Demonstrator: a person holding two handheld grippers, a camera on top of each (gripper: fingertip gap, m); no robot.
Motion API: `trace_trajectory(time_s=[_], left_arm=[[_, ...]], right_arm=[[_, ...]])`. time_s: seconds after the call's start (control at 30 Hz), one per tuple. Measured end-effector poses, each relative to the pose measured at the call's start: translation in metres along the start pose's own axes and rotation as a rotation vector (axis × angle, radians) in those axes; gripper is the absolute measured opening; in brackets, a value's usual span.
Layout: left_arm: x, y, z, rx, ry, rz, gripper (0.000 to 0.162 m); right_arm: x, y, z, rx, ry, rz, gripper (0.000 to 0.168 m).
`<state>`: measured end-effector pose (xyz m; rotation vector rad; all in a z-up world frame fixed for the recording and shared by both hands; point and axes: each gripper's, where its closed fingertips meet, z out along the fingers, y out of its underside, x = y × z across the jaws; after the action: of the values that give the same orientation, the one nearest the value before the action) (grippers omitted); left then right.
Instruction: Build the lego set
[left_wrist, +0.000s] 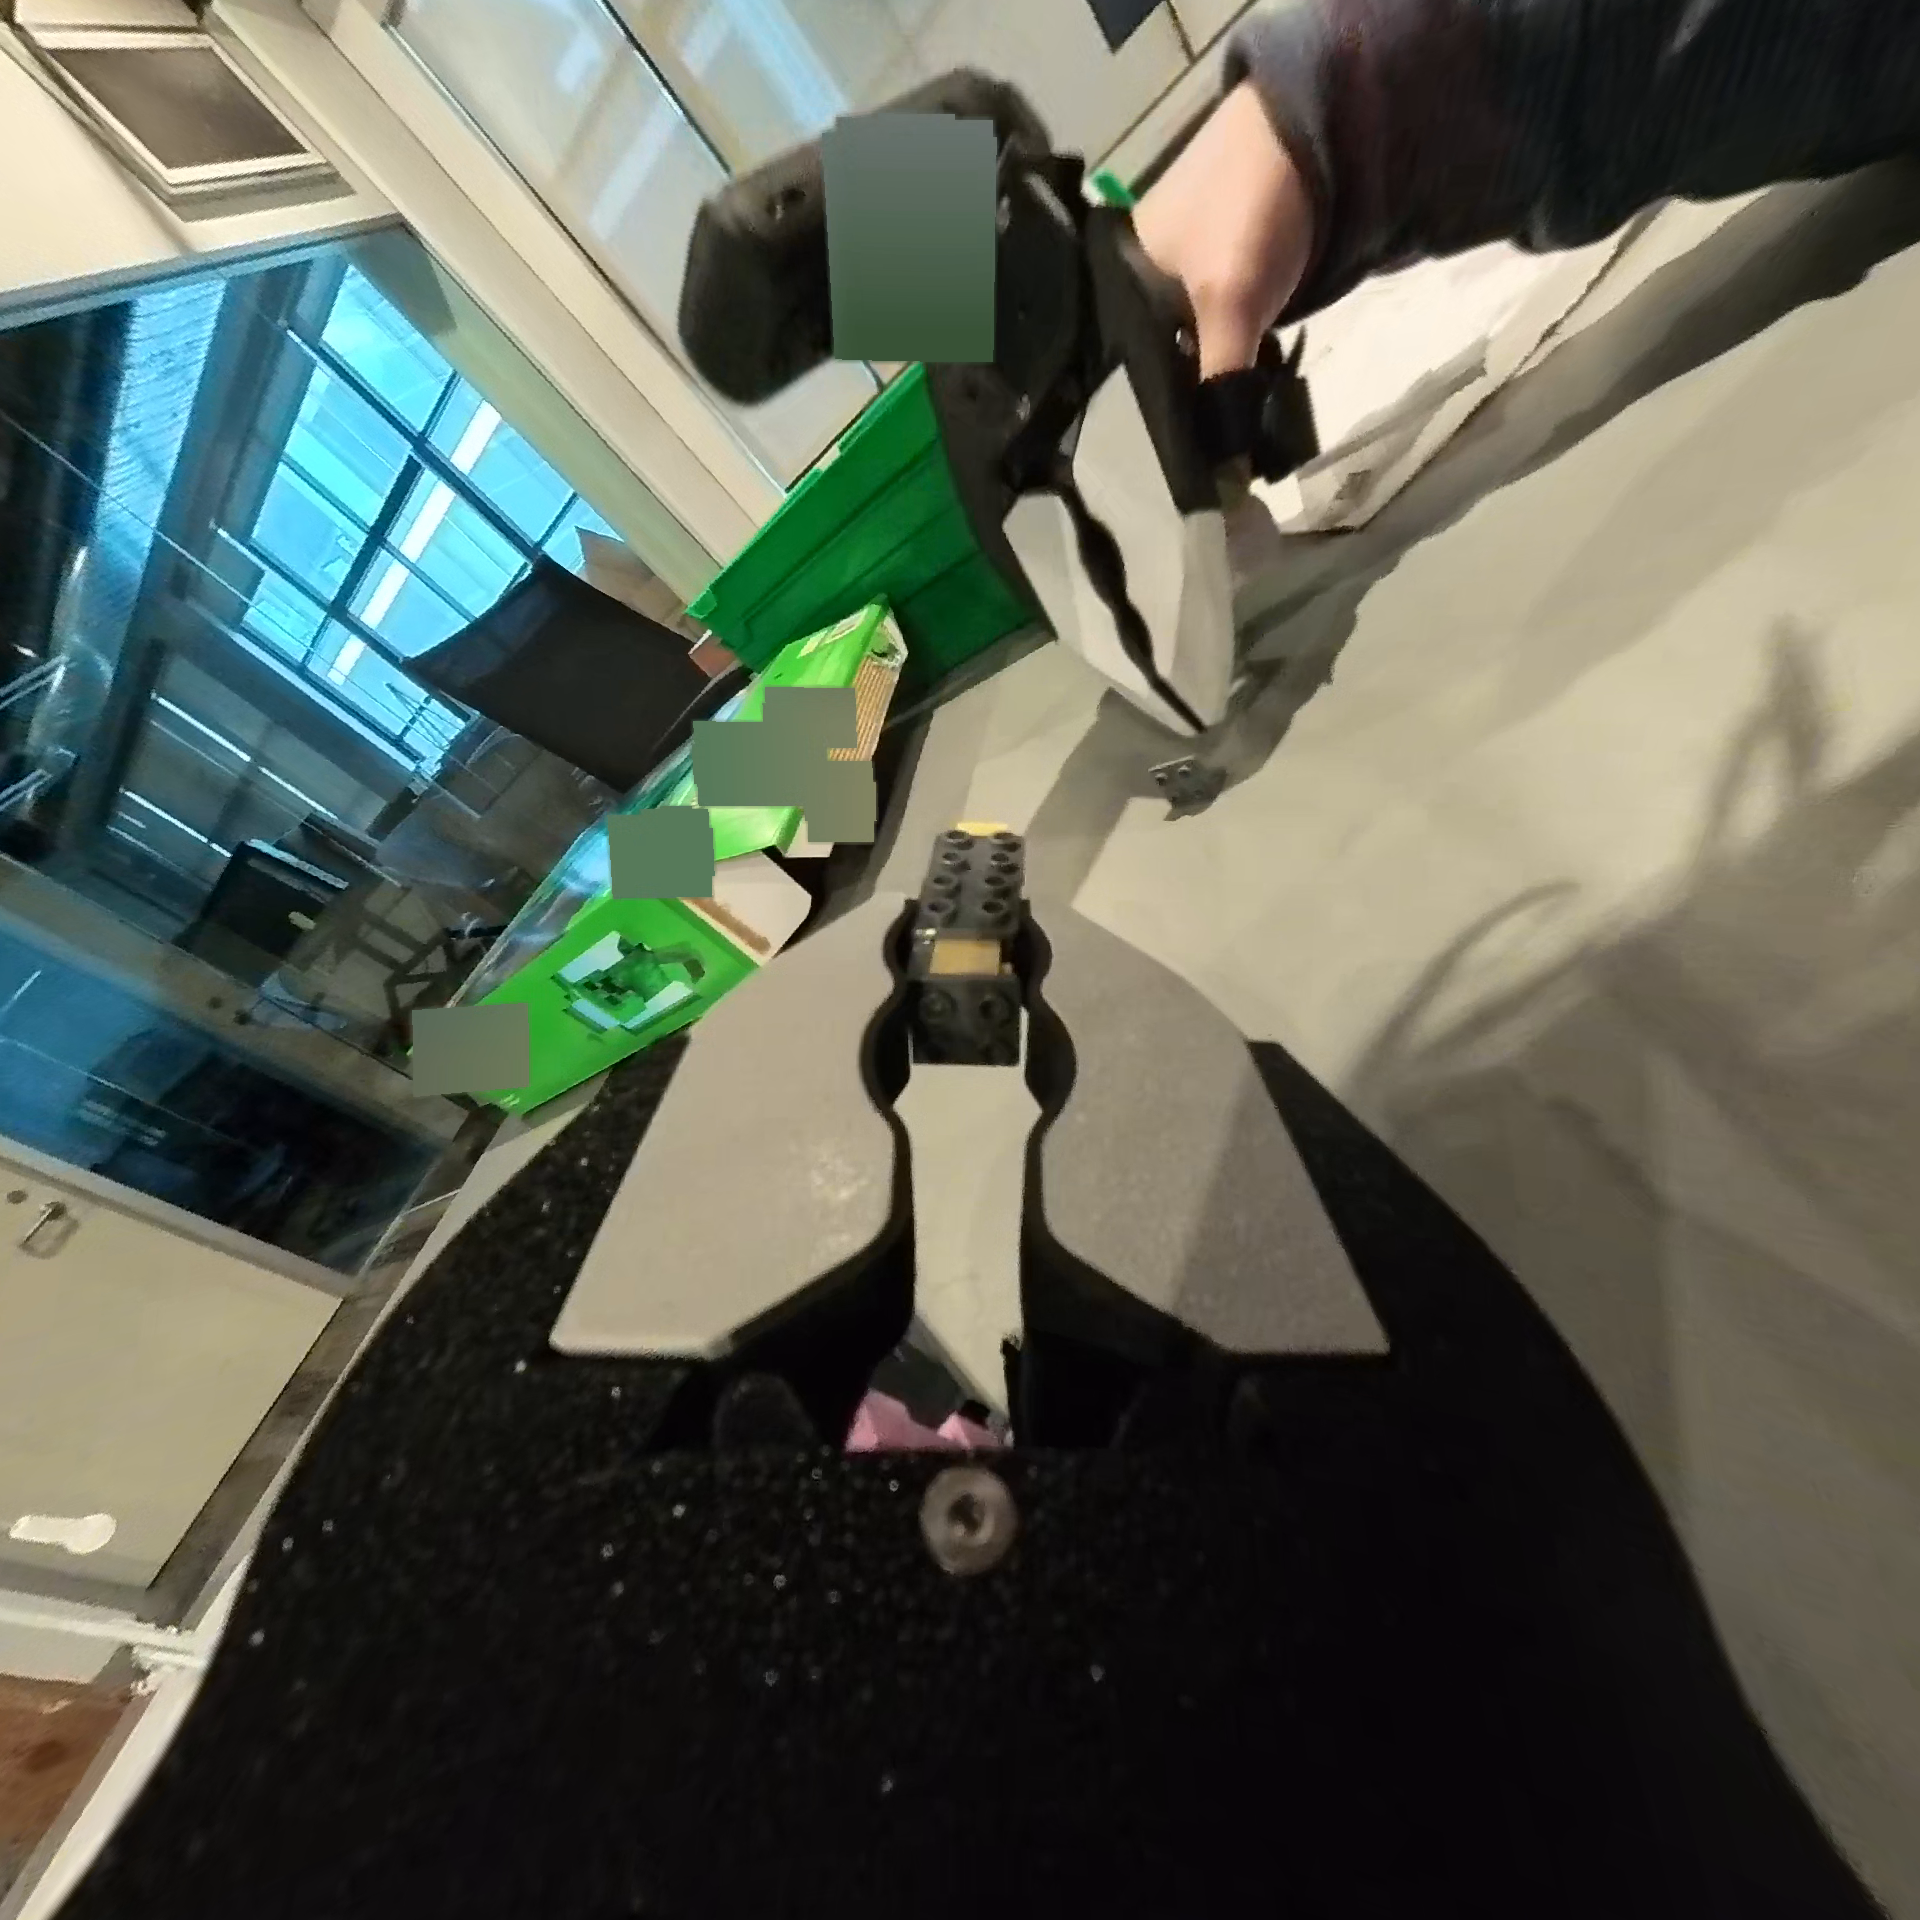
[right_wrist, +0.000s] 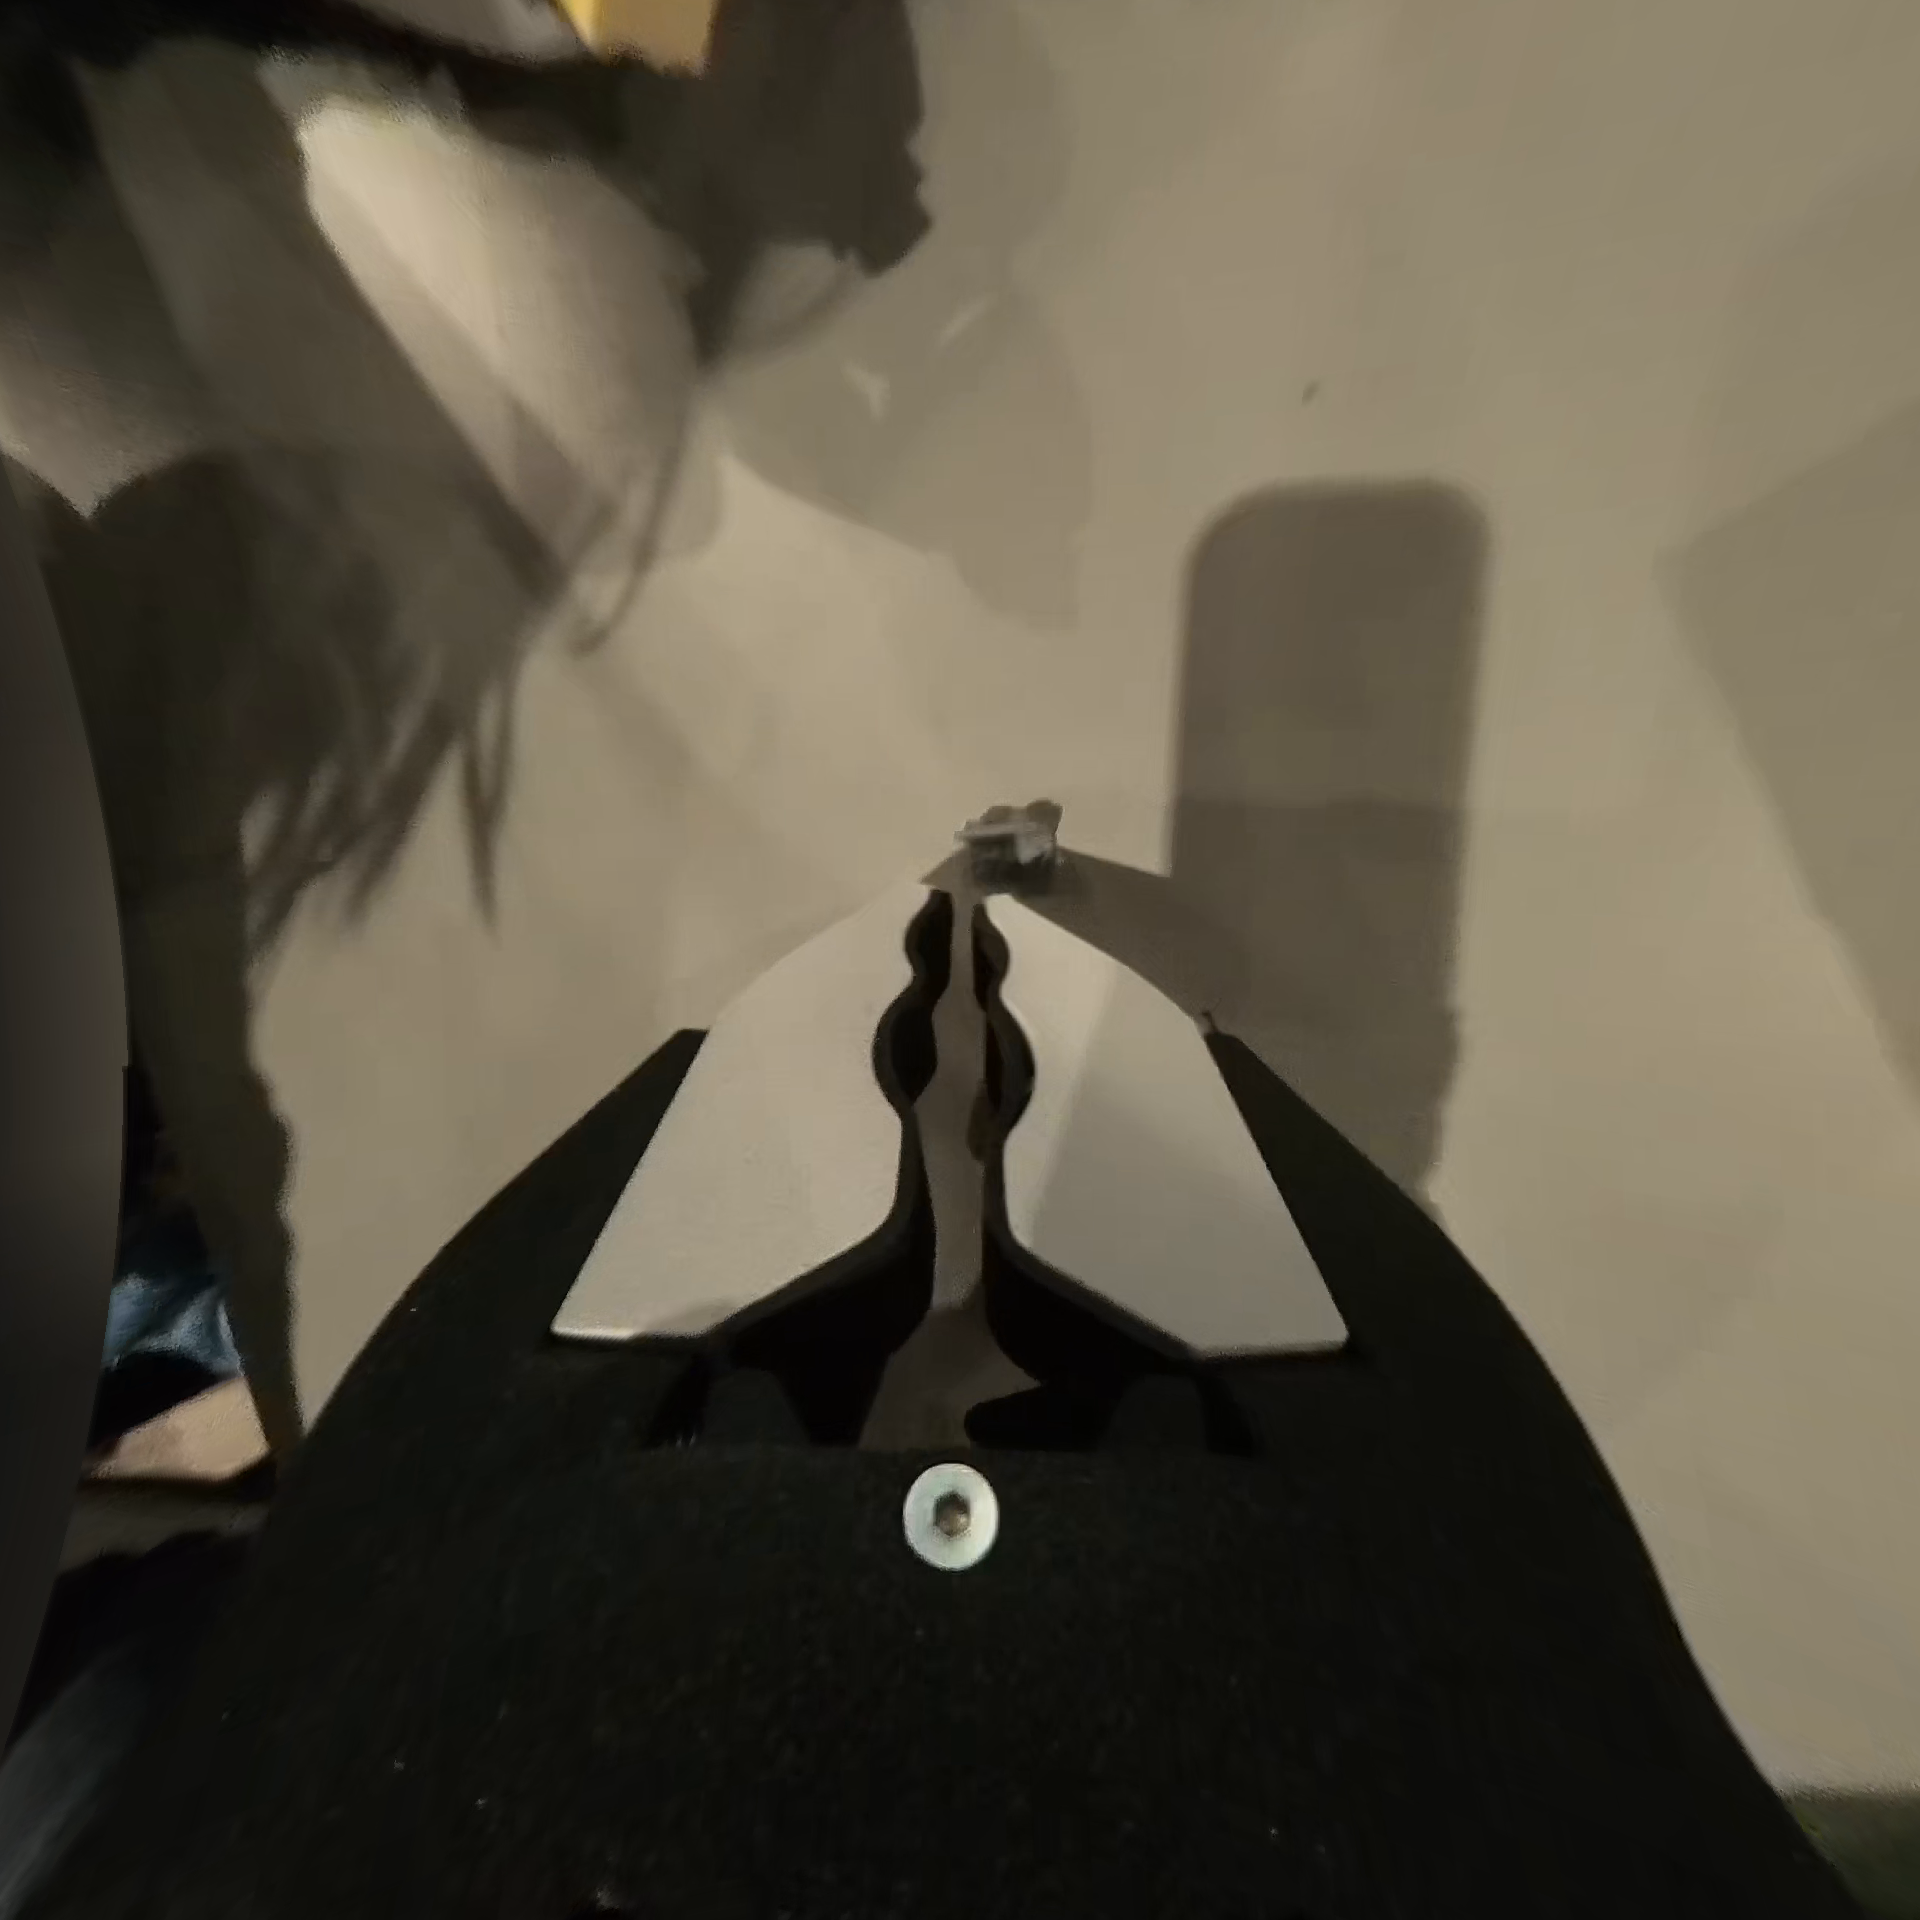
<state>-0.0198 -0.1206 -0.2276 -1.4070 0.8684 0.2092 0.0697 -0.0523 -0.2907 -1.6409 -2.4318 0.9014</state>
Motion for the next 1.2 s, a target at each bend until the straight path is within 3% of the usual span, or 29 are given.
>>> trace_trajectory(time_s=[0.1,0.27,0.4,0.53,0.6,0.83,0.97,1.13,1.2], left_arm=[[0.002,0.000,0.000,-0.002,0.010,0.004,0.017],[0.003,0.000,0.000,0.000,0.023,-0.005,0.017],[0.004,0.001,0.000,0.000,0.030,-0.011,0.017],[0.003,0.001,0.000,0.004,0.030,-0.028,0.017],[0.002,0.001,0.000,0.006,0.032,-0.041,0.017],[0.000,0.002,-0.001,0.006,0.030,-0.069,0.017],[0.000,0.002,-0.001,0.007,0.031,-0.075,0.017],[0.000,0.002,-0.001,0.006,0.032,-0.076,0.017],[0.000,0.003,-0.002,0.006,0.033,-0.080,0.017]], right_arm=[[0.004,0.001,0.009,-0.030,0.020,-0.010,0.000],[-0.008,-0.024,0.017,0.079,-0.004,-0.131,0.000],[0.012,-0.022,0.005,0.184,-0.002,-0.062,0.000],[0.009,-0.032,0.006,0.245,-0.025,-0.070,0.023],[0.011,-0.029,0.011,0.210,0.014,-0.102,0.025],[0.007,-0.033,0.020,0.212,-0.020,-0.098,0.023],[0.012,-0.034,0.023,0.195,0.036,-0.129,0.003],[0.002,-0.035,0.027,0.194,0.022,-0.231,0.004],[0.003,-0.033,0.020,0.217,0.012,-0.233,0.014]])
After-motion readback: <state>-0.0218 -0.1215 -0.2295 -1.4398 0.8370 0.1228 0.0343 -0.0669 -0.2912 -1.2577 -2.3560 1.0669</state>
